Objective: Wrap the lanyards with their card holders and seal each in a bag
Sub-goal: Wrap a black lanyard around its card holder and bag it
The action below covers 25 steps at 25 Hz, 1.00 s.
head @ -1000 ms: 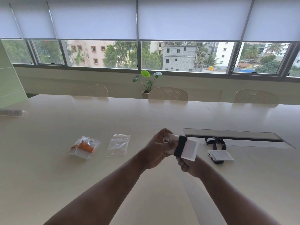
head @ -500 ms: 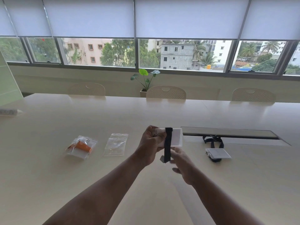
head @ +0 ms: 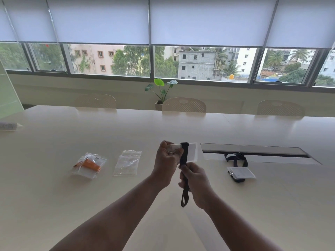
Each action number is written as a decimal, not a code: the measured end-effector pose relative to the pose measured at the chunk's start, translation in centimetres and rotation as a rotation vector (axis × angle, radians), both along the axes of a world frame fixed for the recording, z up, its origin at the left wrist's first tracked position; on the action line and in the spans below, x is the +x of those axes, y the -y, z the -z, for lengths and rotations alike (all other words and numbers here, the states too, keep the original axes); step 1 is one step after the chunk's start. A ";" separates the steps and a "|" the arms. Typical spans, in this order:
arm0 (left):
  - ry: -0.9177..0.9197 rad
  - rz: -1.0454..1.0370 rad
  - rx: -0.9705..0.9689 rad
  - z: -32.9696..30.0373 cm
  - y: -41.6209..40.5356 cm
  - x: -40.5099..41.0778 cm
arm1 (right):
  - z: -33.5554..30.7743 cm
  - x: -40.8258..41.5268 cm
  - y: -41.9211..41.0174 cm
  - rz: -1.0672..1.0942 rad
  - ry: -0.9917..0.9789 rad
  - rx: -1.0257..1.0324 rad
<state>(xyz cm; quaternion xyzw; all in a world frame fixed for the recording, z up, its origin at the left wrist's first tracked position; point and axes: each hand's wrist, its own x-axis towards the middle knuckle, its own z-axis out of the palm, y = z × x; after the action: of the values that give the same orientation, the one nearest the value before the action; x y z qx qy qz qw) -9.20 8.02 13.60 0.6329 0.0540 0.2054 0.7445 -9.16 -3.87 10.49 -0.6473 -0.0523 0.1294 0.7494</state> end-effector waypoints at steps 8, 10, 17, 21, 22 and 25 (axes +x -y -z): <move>-0.012 -0.160 0.344 1.8 -1.2 -0.4 | -1.8 -0.3 0.5 0.082 0.072 0.044; -0.031 -0.114 0.339 2.1 -1.3 -0.4 | -2.8 0.0 1.1 0.048 0.096 0.109; -0.116 0.115 0.374 2.0 -1.2 -0.4 | -4.5 1.2 2.6 -0.046 0.269 -0.071; -0.141 0.266 0.308 1.9 -0.7 -1.0 | -5.0 2.5 3.5 0.128 0.385 -0.269; -0.137 0.303 0.278 1.8 -0.6 -1.1 | -5.0 3.0 3.8 0.157 0.416 -0.327; -0.124 0.398 0.198 1.5 -0.5 -1.3 | -4.7 4.0 4.2 0.231 0.500 -0.508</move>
<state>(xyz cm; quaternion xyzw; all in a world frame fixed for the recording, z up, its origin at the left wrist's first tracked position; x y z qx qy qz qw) -10.52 8.48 12.13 0.7125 -0.0467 0.0195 0.6998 -5.17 -8.10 15.24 -0.8259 -0.1263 -0.1093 0.5385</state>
